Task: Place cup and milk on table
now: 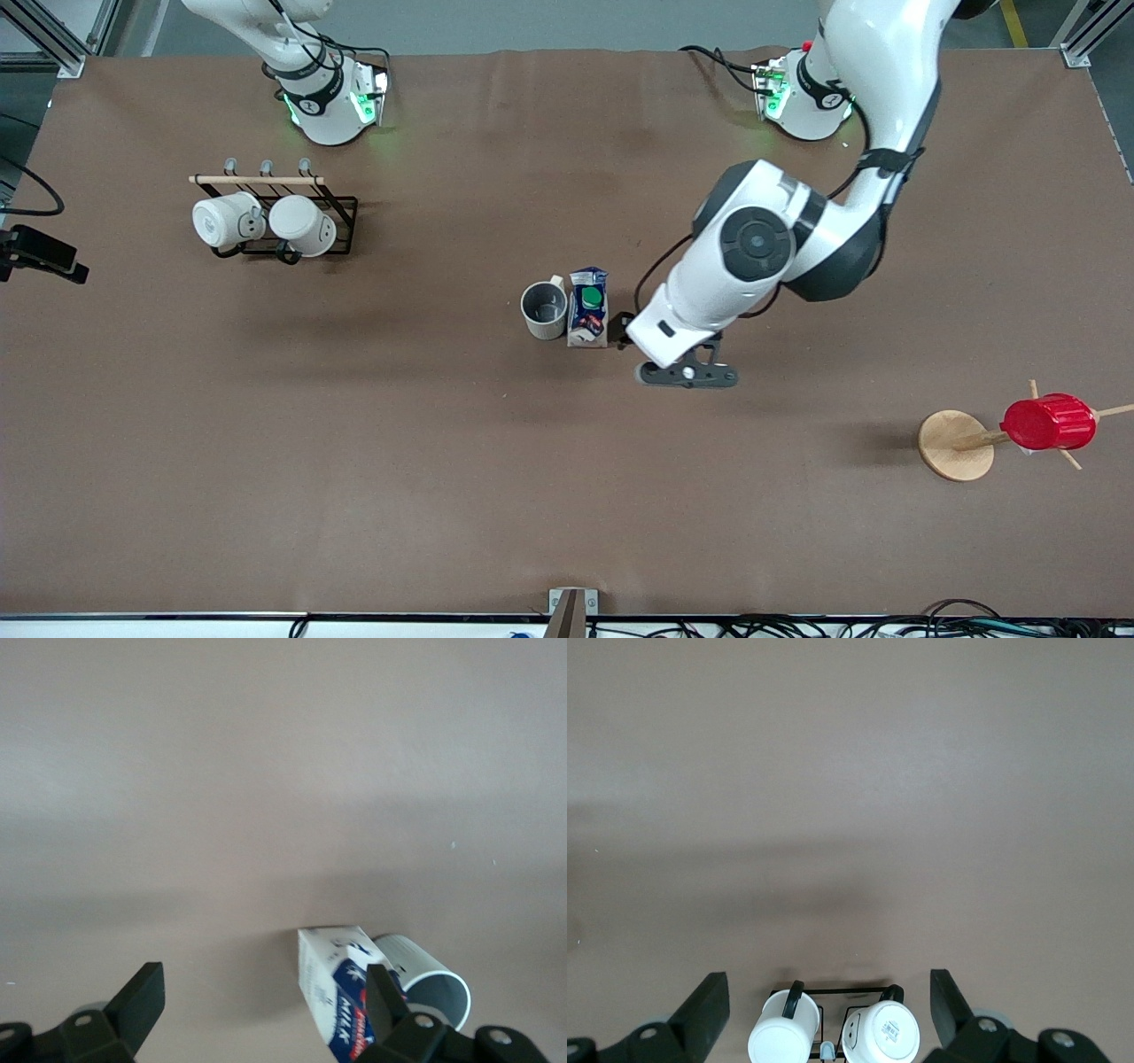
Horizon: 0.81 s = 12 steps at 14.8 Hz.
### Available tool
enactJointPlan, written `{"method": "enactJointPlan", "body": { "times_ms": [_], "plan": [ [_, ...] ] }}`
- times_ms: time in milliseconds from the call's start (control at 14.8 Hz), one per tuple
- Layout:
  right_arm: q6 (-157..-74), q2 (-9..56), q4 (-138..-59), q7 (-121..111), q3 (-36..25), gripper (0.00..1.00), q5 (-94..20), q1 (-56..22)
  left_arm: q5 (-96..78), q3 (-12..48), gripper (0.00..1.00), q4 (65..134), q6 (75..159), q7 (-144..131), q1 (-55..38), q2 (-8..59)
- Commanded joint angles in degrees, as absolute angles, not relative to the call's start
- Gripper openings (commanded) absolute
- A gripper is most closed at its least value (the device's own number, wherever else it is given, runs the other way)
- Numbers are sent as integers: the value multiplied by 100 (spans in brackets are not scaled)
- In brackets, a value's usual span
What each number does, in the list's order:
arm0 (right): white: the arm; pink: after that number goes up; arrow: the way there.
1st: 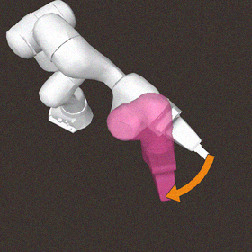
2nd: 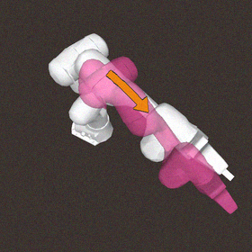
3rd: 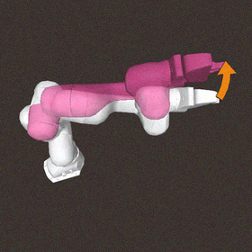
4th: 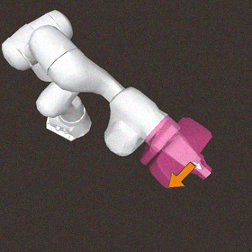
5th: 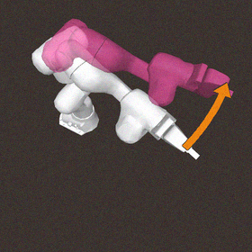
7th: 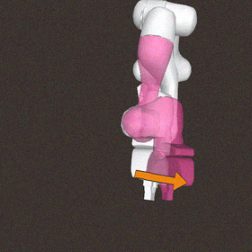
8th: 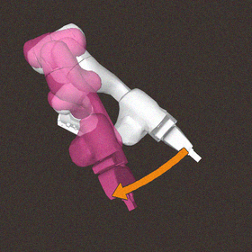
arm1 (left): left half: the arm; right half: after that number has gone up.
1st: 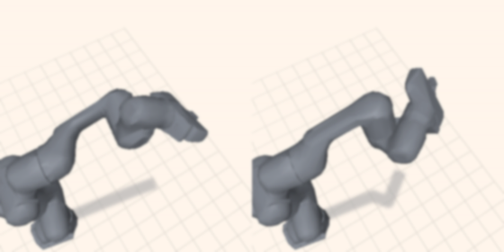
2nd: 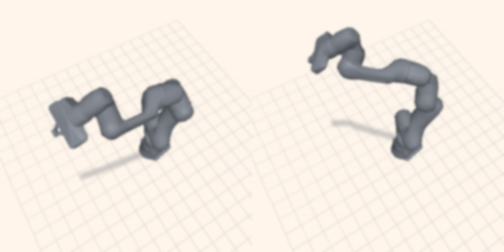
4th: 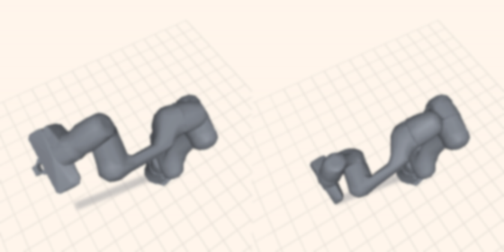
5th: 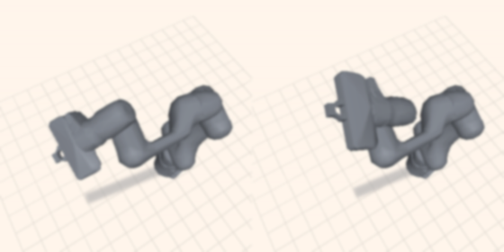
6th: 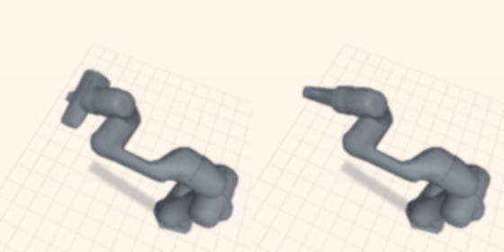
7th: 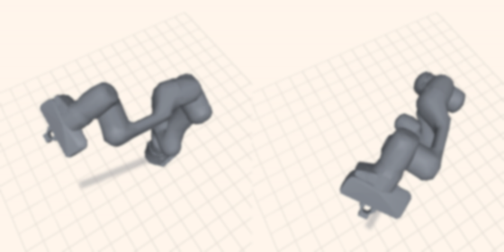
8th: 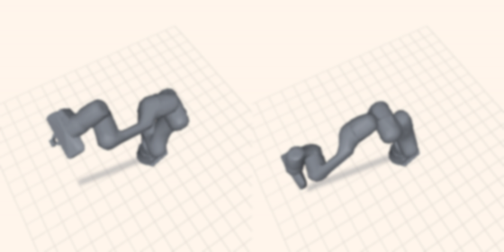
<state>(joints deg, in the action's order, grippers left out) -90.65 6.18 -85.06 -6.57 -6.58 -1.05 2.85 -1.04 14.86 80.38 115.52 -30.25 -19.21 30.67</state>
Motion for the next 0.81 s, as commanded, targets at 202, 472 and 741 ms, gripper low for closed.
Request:
{"method": "enactJointPlan", "body": {
  "times_ms": [202,472,741],
  "plan": [
    [-9141,431,-8692,-571,-686,100,-123,264,352,1503,100,8700,11523,-2612,-1363,2181],
    [-9141,439,-8692,-571,-686,100,-123,264,352,1521,100,9289,11531,-2154,-1003,1583],
    [-9141,431,-8701,-545,-668,100,-123,246,351,1556,100,9747,11514,-1865,-660,976]
  ]
}}
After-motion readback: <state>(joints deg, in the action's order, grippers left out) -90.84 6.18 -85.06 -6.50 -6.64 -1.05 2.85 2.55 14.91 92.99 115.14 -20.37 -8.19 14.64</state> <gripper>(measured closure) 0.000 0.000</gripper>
